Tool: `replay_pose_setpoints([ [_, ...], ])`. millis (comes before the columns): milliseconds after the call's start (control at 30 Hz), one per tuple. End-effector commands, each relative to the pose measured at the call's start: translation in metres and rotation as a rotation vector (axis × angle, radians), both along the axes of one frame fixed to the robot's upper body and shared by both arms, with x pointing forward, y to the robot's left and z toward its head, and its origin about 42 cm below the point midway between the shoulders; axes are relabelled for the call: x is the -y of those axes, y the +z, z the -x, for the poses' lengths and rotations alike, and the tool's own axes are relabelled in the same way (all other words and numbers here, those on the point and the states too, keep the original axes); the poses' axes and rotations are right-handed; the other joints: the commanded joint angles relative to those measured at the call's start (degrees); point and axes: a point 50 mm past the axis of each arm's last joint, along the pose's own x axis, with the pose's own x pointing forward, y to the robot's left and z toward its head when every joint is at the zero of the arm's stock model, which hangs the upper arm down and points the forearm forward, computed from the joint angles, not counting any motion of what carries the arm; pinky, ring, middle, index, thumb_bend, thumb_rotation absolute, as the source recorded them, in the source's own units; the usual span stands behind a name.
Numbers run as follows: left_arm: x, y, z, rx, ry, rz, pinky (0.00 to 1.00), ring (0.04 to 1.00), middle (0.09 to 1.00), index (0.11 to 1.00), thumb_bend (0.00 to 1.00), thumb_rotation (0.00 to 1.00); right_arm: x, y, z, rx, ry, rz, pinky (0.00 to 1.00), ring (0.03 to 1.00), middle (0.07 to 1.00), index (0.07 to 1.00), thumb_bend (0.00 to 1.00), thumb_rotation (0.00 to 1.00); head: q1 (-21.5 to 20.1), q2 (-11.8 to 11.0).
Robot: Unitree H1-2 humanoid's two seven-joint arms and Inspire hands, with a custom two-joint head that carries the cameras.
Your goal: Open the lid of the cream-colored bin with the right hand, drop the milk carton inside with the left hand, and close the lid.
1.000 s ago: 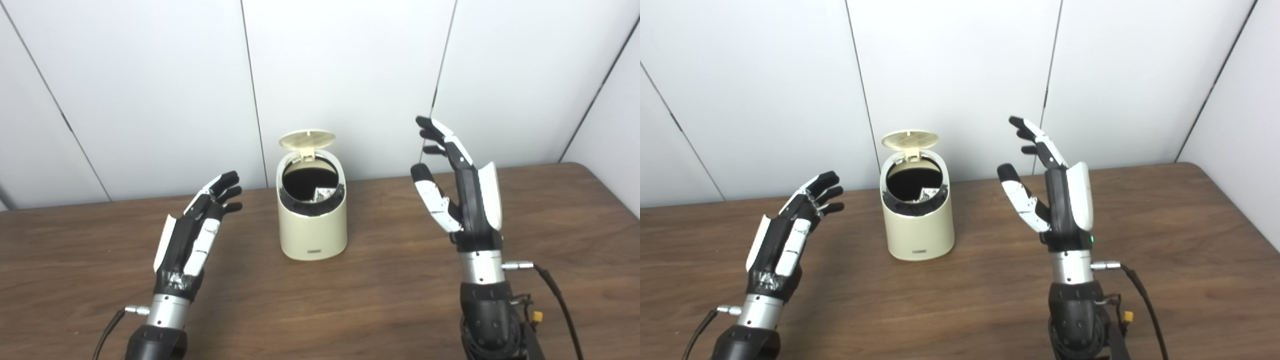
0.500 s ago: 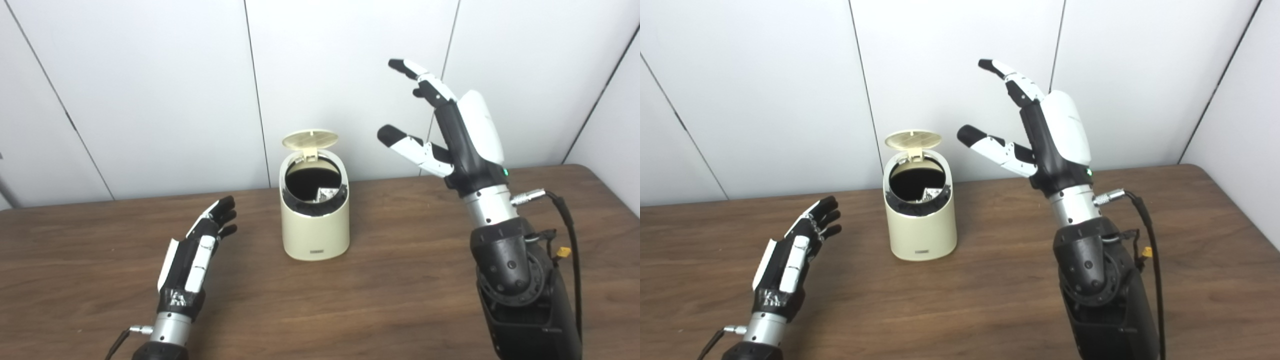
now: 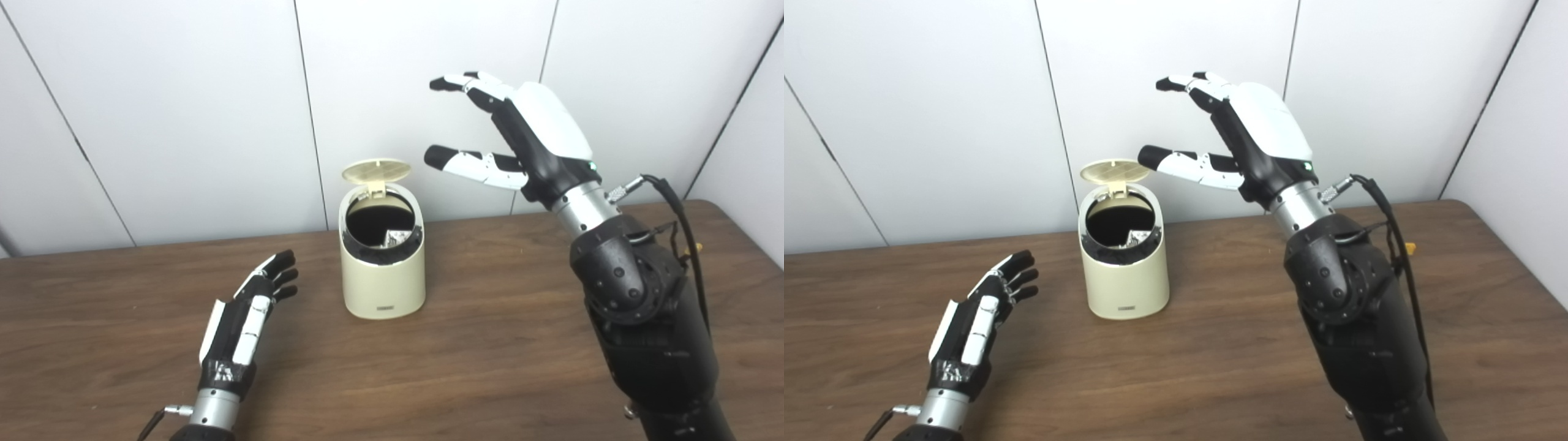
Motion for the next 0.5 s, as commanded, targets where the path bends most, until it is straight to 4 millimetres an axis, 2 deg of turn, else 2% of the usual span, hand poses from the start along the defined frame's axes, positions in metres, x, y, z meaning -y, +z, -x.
replay_pose_setpoints([
  [0, 0.002, 0.013, -0.004, 0.055, 0.003, 0.004, 0.81, 0.859, 0.883, 0.887, 0.61, 0.90, -0.001, 0.025, -0.001, 0.090, 0.015, 0.036, 0.90, 0.906, 0.829, 0.801, 0.83, 1.00, 0.05, 0.09],
  [200, 0.002, 0.011, -0.003, 0.051, 0.008, -0.001, 0.86, 0.876, 0.892, 0.896, 0.61, 0.90, -0.009, 0.026, -0.009, 0.031, 0.005, 0.077, 0.93, 0.913, 0.845, 0.829, 0.84, 1.00, 0.19, 0.02],
  [467, 0.005, 0.006, -0.001, 0.043, 0.024, 0.011, 0.85, 0.875, 0.888, 0.895, 0.60, 0.90, -0.019, 0.021, -0.017, 0.018, 0.029, 0.092, 0.94, 0.921, 0.850, 0.826, 0.84, 1.00, 0.70, -0.06],
])
